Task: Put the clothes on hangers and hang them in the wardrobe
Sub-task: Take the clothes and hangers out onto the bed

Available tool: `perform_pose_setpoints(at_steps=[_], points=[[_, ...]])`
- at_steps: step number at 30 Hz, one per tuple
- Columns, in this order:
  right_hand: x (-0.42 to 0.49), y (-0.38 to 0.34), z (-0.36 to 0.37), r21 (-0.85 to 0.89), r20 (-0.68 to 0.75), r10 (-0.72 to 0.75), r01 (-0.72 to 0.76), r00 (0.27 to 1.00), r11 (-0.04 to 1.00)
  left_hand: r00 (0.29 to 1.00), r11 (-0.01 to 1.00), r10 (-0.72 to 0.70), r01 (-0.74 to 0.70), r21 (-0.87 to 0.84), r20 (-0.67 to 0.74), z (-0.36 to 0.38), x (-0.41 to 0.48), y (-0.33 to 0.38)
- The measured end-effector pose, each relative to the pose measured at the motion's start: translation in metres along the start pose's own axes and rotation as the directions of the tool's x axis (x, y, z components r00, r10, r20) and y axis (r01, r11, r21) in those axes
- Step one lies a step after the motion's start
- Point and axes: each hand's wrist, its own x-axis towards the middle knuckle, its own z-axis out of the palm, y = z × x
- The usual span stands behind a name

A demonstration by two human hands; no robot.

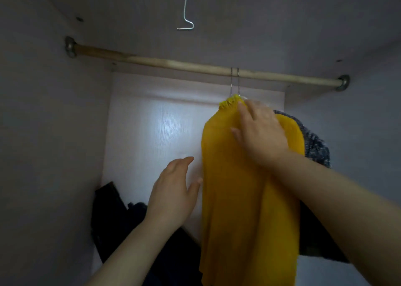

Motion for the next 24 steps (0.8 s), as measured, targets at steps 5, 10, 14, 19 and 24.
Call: perform_pose_setpoints(at_steps=[5, 10, 14, 19, 24], points=[[0.0, 0.053, 0.024, 0.1, -0.001, 0.165, -0.164, 0.986, 0.981, 1.0, 1.0, -0.007, 0.006, 0.009, 0.023, 0.012, 0.014, -0.018], [0.029, 0.06, 0.047, 0.171, 0.005, 0.147, -0.146, 0.989, 0.974, 1.0, 0.999, 0.016, -0.016, 0.049, -0.005, 0.012, 0.033, -0.024], [0.069, 0.045, 0.06, 0.292, -0.028, 0.121, -0.108, 0.992, 0.95, 0.999, 0.994, 0.032, -0.028, 0.101, -0.035, 0.008, 0.048, -0.027], [0.107, 0.036, 0.07, 0.436, -0.118, 0.265, -0.19, 0.957, 0.88, 0.996, 0.986, 0.042, -0.028, 0.163, -0.083, 0.004, 0.062, -0.027], [0.11, 0.042, 0.077, 0.494, -0.12, 0.267, -0.175, 0.956, 0.852, 0.992, 0.981, 0.078, -0.059, 0.187, -0.097, 0.008, 0.066, -0.024]])
